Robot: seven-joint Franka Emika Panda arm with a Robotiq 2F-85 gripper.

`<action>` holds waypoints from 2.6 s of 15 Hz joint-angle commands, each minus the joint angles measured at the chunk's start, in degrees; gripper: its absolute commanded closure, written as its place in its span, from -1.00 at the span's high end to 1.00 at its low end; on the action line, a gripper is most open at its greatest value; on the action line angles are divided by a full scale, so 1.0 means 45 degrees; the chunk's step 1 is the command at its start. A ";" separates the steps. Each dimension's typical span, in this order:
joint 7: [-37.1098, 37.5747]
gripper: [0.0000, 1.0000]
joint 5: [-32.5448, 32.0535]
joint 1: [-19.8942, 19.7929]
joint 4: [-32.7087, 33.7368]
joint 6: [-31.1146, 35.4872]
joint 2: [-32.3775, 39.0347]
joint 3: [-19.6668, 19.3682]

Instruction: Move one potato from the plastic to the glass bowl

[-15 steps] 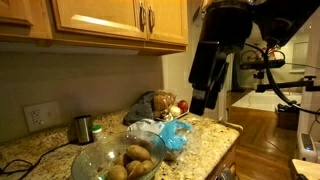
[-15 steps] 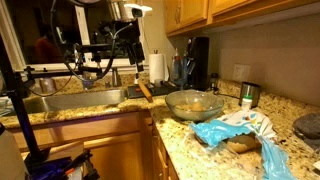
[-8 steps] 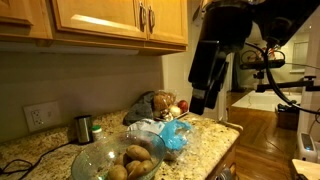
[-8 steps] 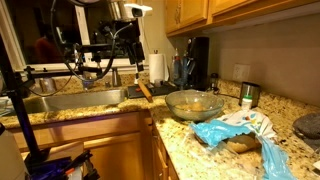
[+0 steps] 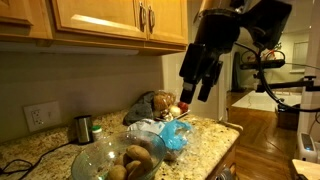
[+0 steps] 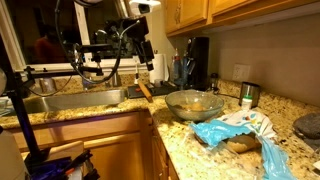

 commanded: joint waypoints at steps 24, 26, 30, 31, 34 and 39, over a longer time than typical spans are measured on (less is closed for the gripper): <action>0.1232 1.00 -0.3091 -0.5519 -0.1817 0.7499 0.3868 -0.1451; 0.1415 1.00 -0.3174 -0.5688 -0.1671 0.7757 0.4339 -0.1454; 0.1472 1.00 -0.2883 -0.5492 -0.1063 0.8181 0.5191 -0.1788; 0.1532 1.00 -0.2897 -0.5472 -0.0889 0.7925 0.5191 -0.1818; 0.1290 1.00 -0.2902 -0.5204 -0.0973 0.7875 0.5086 -0.2019; 0.1620 1.00 -0.3171 -0.5440 -0.0724 0.7816 0.5360 -0.1856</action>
